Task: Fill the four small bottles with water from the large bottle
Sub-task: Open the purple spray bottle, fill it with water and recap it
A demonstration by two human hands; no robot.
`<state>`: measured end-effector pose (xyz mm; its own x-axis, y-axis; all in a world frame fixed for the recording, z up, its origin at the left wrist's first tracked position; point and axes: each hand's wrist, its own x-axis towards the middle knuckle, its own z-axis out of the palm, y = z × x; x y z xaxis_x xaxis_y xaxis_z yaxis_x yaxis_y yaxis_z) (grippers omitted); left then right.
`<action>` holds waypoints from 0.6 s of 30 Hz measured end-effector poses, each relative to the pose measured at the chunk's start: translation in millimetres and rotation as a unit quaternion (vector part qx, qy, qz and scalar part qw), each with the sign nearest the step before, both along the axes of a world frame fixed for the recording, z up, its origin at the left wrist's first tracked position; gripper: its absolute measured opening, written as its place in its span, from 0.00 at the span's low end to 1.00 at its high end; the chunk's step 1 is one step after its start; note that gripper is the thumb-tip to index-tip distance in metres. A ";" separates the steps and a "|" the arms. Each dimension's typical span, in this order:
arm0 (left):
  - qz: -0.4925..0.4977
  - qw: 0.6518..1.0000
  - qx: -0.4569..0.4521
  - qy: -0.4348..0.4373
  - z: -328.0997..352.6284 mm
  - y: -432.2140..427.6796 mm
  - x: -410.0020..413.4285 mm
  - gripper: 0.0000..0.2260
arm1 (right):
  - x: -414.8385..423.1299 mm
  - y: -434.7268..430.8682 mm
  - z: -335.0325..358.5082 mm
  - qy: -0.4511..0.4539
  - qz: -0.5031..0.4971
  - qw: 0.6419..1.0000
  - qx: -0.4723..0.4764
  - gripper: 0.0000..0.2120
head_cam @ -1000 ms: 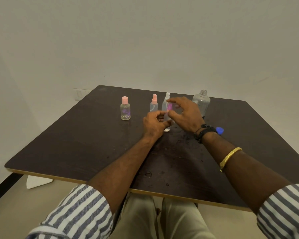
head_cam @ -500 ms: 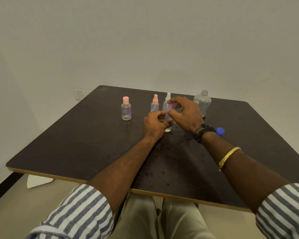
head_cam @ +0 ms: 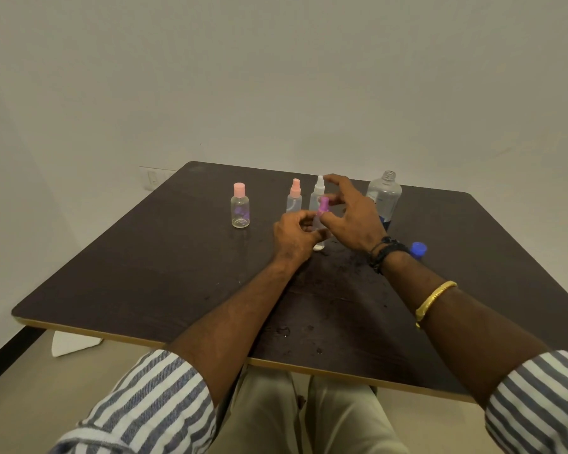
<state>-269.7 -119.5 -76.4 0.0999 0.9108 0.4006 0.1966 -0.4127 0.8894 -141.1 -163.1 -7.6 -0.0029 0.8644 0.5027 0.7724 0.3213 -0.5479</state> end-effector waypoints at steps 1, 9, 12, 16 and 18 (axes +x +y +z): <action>0.001 1.000 0.002 -0.001 0.0 0.1 0.1 0.18 | -0.2 -0.3 -0.2 0.002 -0.001 1.000 0.006 0.29; 0.008 1.000 -0.004 0.002 -2.9 3.0 0.6 0.17 | 1.6 1.5 -3.0 -0.005 -0.027 1.000 0.005 0.32; 0.004 1.000 -0.006 -0.002 -0.6 1.7 0.0 0.18 | 1.8 0.9 -4.5 0.013 -0.003 1.000 0.008 0.33; 0.002 1.000 -0.009 -0.008 -0.8 1.7 -0.2 0.18 | 3.3 2.3 -5.8 0.006 -0.015 1.000 0.026 0.29; 0.003 1.000 -0.005 -0.003 -2.3 2.4 0.5 0.18 | 4.4 3.6 -6.7 -0.005 -0.031 0.999 0.027 0.29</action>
<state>-269.2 -117.1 -78.8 0.0931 0.9154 0.3917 0.1941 -0.4025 0.8946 -136.6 -159.5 -14.3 0.0450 0.8347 0.5489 0.7967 0.3015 -0.5238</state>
